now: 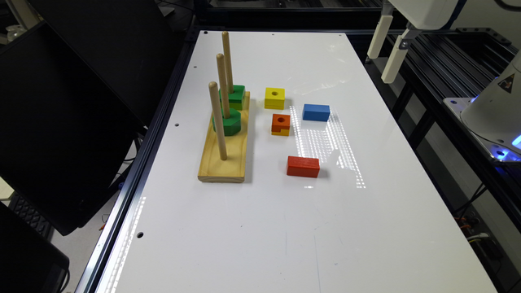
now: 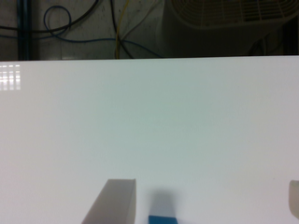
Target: Pick up yellow block.
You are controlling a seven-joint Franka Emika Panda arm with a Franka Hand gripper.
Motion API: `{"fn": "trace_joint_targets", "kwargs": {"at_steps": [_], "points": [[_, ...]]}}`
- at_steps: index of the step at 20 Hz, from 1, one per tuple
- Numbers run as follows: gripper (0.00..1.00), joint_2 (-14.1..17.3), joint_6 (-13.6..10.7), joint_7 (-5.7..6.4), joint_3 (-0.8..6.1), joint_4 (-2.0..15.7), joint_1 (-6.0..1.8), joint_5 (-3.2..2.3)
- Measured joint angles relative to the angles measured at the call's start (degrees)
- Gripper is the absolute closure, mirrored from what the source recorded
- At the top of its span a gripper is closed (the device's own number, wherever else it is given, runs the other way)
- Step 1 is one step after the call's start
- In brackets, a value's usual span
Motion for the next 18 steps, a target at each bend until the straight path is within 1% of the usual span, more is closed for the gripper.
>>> {"fn": "trace_joint_targets", "kwargs": {"at_steps": [4,8,12,15,18], "points": [[0.0,0.2,0.0,-0.24,0.0,0.65,-0.46,-0.11],[0.0,1.6,0.2,-0.65,0.0,2.26,-1.0,-0.16],[0.0,5.2,1.8,-1.89,0.01,4.46,-2.22,-0.16],[0.0,8.1,3.0,-2.53,0.01,6.12,-2.9,-0.17],[0.0,10.6,3.2,-3.34,0.01,8.11,-3.68,-0.17]]}}
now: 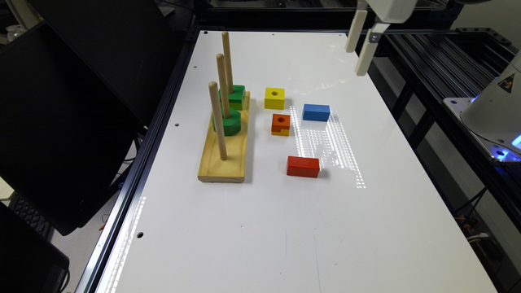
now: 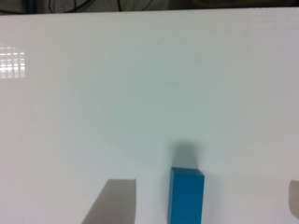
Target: Pick up yellow block.
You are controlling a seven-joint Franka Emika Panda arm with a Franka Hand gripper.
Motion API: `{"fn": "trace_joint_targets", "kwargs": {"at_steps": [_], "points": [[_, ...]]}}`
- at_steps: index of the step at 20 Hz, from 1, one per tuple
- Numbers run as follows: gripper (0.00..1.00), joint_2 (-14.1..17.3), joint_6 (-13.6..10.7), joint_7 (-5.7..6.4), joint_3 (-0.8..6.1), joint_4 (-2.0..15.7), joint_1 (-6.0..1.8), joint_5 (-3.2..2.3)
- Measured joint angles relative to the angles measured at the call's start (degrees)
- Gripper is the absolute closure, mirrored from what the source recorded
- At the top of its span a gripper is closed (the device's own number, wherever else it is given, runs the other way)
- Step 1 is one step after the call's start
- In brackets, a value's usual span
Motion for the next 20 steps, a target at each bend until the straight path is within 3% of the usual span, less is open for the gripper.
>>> {"fn": "trace_joint_targets", "kwargs": {"at_steps": [8,20], "points": [[0.0,1.1,0.0,-0.91,0.01,1.23,-0.95,-0.01],[0.0,2.2,0.0,-1.33,0.01,2.33,-1.44,-0.01]]}}
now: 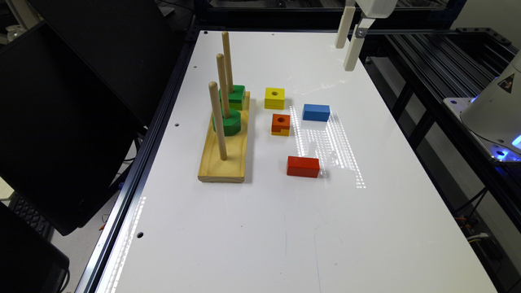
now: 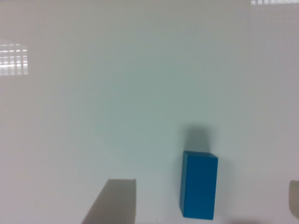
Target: Pick up yellow block.
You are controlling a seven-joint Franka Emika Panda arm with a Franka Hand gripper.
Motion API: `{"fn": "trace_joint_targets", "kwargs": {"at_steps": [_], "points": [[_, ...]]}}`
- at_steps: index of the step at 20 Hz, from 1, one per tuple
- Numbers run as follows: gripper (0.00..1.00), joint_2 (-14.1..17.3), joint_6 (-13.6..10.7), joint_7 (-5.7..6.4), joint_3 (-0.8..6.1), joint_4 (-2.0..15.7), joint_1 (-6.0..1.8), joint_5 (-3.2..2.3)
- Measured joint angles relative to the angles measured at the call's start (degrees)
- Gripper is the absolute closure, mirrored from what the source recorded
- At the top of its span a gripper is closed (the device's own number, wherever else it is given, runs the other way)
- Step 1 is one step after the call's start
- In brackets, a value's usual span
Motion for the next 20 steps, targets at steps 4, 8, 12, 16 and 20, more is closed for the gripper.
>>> {"fn": "trace_joint_targets", "kwargs": {"at_steps": [4,8,12,16,20], "points": [[0.0,1.0,0.0,-0.04,0.0,0.98,-0.08,0.0],[0.0,3.3,0.0,-0.44,0.0,3.22,-0.51,-0.01],[0.0,5.0,0.0,-0.81,0.0,4.56,-0.81,-0.01],[0.0,5.2,0.0,-0.95,0.0,4.83,-0.93,-0.01],[0.0,5.9,0.0,-1.49,0.0,5.73,-1.54,-0.01]]}}
